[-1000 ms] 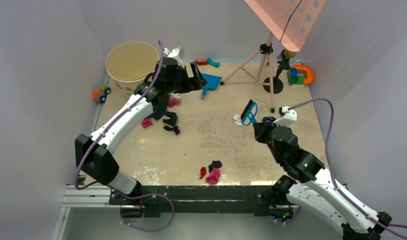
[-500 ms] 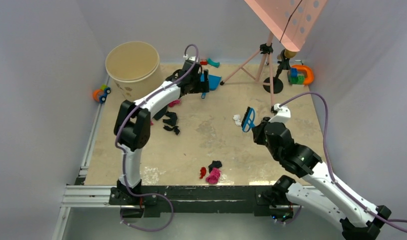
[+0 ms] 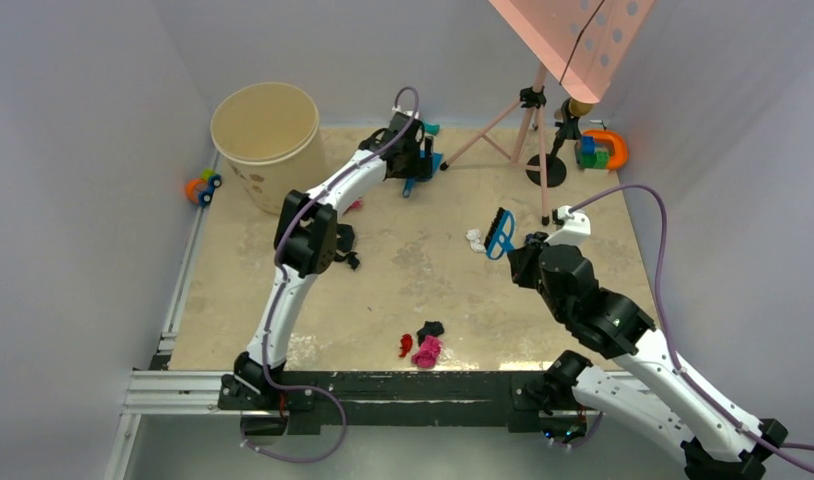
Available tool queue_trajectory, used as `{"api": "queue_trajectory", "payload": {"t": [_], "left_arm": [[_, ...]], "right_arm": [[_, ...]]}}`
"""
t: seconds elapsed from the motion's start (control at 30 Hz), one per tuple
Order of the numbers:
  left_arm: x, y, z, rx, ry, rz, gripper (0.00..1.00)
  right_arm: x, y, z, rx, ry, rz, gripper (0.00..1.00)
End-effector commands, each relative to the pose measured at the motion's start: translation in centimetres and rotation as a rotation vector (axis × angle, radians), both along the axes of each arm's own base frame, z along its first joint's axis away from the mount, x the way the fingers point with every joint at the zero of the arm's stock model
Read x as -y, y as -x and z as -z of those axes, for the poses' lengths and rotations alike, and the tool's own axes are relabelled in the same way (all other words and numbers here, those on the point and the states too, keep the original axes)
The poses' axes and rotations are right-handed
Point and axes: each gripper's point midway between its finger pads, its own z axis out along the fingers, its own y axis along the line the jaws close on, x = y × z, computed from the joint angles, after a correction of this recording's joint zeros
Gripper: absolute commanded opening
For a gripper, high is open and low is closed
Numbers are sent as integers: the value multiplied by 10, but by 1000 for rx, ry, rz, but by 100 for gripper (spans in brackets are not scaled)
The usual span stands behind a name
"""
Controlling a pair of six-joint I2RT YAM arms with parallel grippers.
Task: Sweep away the paper scraps from the table
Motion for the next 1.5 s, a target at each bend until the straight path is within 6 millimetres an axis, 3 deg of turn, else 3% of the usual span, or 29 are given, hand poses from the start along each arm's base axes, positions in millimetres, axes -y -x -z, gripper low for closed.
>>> {"api": "queue_trajectory", "payload": {"t": [0.0,0.3,0.37,0.5,0.6,0.9,1.0,1.23,1.47], "left_arm": [[2,6,-4,-68,-11,31,82],[-3,17,18,-208,25,24,65],[-5,18,31,-269,44,16,54],[-16,15,31,-272,64,-15,26],[-22,15,29,-255,40,-12,24],[-32,26,25,-259,-13,3,4],[-37,34,13,-264,-24,2,0],[-43,76,-23,-245,-46,27,0],[-47,153,-24,-300,-46,80,0]], "right_arm": [[2,-5,-24,54,-27,24,0],[2,-5,-25,58,-40,22,0],[1,-5,-27,65,-49,21,0],[-1,-4,-30,72,-62,12,0],[0,-3,-29,71,-62,12,0],[-2,-3,-29,68,-76,9,0],[-3,-3,-28,66,-76,6,0],[-7,-4,-24,55,-80,-7,0],[-11,-7,-14,26,-54,-13,0]]}}
